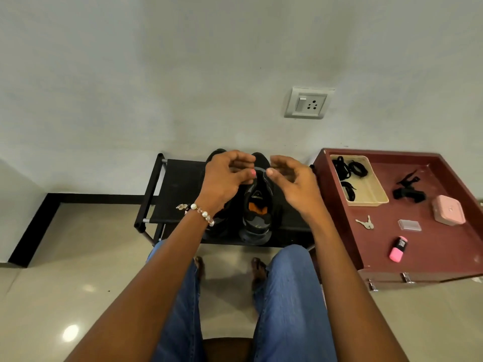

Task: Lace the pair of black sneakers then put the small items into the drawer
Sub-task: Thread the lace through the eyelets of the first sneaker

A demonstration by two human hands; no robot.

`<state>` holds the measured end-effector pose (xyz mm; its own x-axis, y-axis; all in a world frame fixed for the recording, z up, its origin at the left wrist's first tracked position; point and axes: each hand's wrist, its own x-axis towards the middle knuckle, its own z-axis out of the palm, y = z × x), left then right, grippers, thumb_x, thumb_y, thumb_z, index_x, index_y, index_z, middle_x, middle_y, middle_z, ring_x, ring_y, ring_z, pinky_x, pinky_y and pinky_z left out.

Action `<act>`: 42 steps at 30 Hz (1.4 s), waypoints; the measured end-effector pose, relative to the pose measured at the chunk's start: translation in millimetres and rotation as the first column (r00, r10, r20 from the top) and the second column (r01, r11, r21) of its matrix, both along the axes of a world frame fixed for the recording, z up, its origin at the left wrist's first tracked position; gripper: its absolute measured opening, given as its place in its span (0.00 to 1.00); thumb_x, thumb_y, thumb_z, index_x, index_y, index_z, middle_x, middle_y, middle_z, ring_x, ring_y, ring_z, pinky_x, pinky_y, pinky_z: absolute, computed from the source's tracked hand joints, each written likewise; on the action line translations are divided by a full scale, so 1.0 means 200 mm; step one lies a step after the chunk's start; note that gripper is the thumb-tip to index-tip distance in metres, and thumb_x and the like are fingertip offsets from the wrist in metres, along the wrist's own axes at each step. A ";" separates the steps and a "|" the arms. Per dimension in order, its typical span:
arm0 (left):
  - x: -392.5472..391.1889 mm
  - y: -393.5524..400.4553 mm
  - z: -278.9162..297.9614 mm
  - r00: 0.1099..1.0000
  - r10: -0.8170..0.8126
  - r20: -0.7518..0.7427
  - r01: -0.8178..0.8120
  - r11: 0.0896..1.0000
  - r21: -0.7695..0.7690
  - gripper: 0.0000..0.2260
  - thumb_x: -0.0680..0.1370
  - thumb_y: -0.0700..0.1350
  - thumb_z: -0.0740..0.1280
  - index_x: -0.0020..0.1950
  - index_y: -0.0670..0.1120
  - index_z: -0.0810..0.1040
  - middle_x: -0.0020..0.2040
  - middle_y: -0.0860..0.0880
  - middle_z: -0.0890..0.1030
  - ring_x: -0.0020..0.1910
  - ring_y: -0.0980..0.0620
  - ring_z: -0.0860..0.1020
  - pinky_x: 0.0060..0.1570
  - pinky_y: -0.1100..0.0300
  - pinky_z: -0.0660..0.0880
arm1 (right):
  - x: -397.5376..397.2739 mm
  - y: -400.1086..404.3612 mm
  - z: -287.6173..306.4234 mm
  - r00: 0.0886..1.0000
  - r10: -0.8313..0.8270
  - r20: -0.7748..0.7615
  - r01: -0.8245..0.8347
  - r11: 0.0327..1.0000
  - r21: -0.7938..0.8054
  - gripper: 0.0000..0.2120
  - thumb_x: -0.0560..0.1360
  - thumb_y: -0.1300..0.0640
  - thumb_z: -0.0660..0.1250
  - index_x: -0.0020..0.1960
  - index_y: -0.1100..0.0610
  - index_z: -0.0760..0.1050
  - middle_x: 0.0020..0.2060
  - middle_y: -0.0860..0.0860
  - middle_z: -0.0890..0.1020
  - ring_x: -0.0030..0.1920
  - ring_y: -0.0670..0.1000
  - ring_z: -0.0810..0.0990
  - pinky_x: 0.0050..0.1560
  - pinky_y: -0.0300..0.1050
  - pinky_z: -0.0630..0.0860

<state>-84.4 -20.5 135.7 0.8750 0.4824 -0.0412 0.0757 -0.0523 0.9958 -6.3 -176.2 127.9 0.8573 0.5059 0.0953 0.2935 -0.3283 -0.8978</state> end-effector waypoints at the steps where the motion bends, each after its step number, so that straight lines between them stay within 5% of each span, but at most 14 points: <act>1: 0.01 -0.01 0.02 1.000 -0.006 0.009 0.006 0.999 0.038 0.10 0.72 0.33 0.73 0.51 0.45 0.81 0.46 0.47 0.83 0.44 0.52 0.84 0.46 0.58 0.81 | -0.01 0.02 0.01 0.987 0.110 -0.115 -0.094 0.986 0.136 0.17 0.76 0.58 0.71 0.64 0.58 0.76 0.56 0.53 0.83 0.58 0.50 0.81 0.62 0.47 0.76; 3: 0.04 -0.02 0.05 1.000 0.015 0.005 -0.016 0.994 0.105 0.10 0.72 0.34 0.73 0.52 0.44 0.81 0.45 0.50 0.83 0.40 0.56 0.83 0.46 0.58 0.81 | -0.01 0.05 0.02 0.961 0.197 -0.194 -0.153 0.964 0.217 0.19 0.74 0.61 0.72 0.64 0.59 0.76 0.52 0.56 0.84 0.55 0.51 0.83 0.58 0.45 0.79; 6: 0.06 -0.02 0.06 0.999 0.038 -0.005 -0.038 0.996 0.078 0.11 0.72 0.33 0.74 0.51 0.43 0.80 0.46 0.51 0.80 0.36 0.55 0.82 0.44 0.55 0.82 | 0.02 0.06 0.00 0.982 0.080 -0.173 -0.046 0.980 0.195 0.09 0.74 0.65 0.71 0.54 0.58 0.82 0.42 0.55 0.85 0.42 0.48 0.84 0.45 0.45 0.80; 10: 0.08 0.01 0.05 0.999 0.027 -0.022 -0.026 0.999 0.044 0.11 0.71 0.34 0.75 0.50 0.43 0.79 0.47 0.49 0.80 0.38 0.50 0.84 0.45 0.53 0.82 | 0.08 0.02 -0.02 0.998 0.059 0.033 -0.062 0.993 0.097 0.10 0.75 0.64 0.71 0.50 0.51 0.83 0.45 0.49 0.85 0.49 0.45 0.84 0.56 0.47 0.79; 15: 0.15 0.00 -0.05 0.995 0.033 -0.091 -0.025 0.996 0.084 0.13 0.68 0.38 0.78 0.50 0.46 0.81 0.49 0.50 0.81 0.47 0.52 0.82 0.47 0.54 0.82 | 0.12 0.01 -0.09 0.979 0.197 -0.051 -0.191 0.976 0.105 0.11 0.71 0.59 0.75 0.54 0.51 0.84 0.46 0.52 0.86 0.51 0.50 0.84 0.57 0.47 0.79; 20: 0.24 -0.02 -0.17 0.993 0.053 -0.108 -0.074 0.977 -0.200 0.06 0.75 0.36 0.71 0.50 0.37 0.79 0.43 0.43 0.82 0.40 0.48 0.84 0.41 0.57 0.82 | 0.20 0.03 -0.22 0.981 0.016 -0.191 0.010 0.991 0.135 0.06 0.71 0.64 0.74 0.44 0.54 0.84 0.32 0.48 0.83 0.30 0.45 0.77 0.31 0.37 0.74; 24: 0.35 0.03 -0.33 0.941 0.214 -0.263 -0.253 0.959 -0.125 0.04 0.78 0.38 0.68 0.45 0.44 0.81 0.45 0.44 0.83 0.42 0.51 0.83 0.45 0.60 0.81 | 0.33 0.06 -0.37 0.928 -0.215 -0.305 0.250 0.965 0.081 0.03 0.75 0.62 0.71 0.44 0.58 0.83 0.32 0.47 0.81 0.29 0.39 0.75 0.34 0.34 0.71; 27: 0.44 0.07 -0.45 0.923 0.208 -0.324 -0.195 0.978 0.075 0.04 0.77 0.40 0.69 0.49 0.45 0.83 0.48 0.48 0.83 0.48 0.52 0.81 0.54 0.56 0.79 | 0.44 0.11 -0.50 0.875 -0.363 -0.322 0.387 0.922 0.012 0.05 0.75 0.58 0.72 0.40 0.53 0.83 0.34 0.48 0.83 0.35 0.42 0.79 0.40 0.43 0.76; 31: 0.57 0.08 -0.54 0.916 0.063 -0.396 0.043 0.967 0.252 0.13 0.75 0.46 0.73 0.55 0.40 0.82 0.44 0.48 0.81 0.43 0.55 0.78 0.52 0.61 0.76 | 0.60 0.22 -0.62 0.882 -0.317 -0.349 0.333 0.943 -0.014 0.04 0.75 0.60 0.72 0.47 0.56 0.85 0.42 0.51 0.86 0.47 0.50 0.85 0.54 0.53 0.81; 36: 0.63 0.06 -0.63 0.895 0.125 -0.428 0.049 0.927 0.372 0.08 0.69 0.45 0.77 0.37 0.46 0.79 0.39 0.45 0.80 0.41 0.45 0.80 0.48 0.47 0.79 | 0.66 0.32 -0.68 0.925 -0.258 -0.279 0.253 0.966 -0.056 0.04 0.72 0.62 0.75 0.46 0.55 0.85 0.40 0.49 0.85 0.43 0.45 0.84 0.50 0.41 0.80; 38: 0.63 0.06 -0.64 0.903 0.158 -0.400 -0.010 0.938 0.347 0.06 0.69 0.43 0.76 0.42 0.43 0.82 0.40 0.45 0.78 0.42 0.46 0.79 0.50 0.48 0.79 | 0.65 0.34 -0.70 0.950 -0.231 -0.209 0.215 0.972 -0.094 0.04 0.71 0.61 0.75 0.46 0.57 0.85 0.39 0.49 0.85 0.43 0.45 0.84 0.49 0.39 0.80; 42: 0.63 0.07 -0.67 0.910 0.184 -0.372 -0.077 0.955 0.285 0.18 0.71 0.43 0.74 0.60 0.41 0.81 0.53 0.45 0.83 0.53 0.50 0.81 0.54 0.56 0.79 | 0.65 0.37 -0.74 0.980 -0.182 -0.082 0.165 0.969 -0.184 0.03 0.73 0.61 0.73 0.47 0.58 0.84 0.41 0.50 0.85 0.44 0.46 0.82 0.49 0.38 0.78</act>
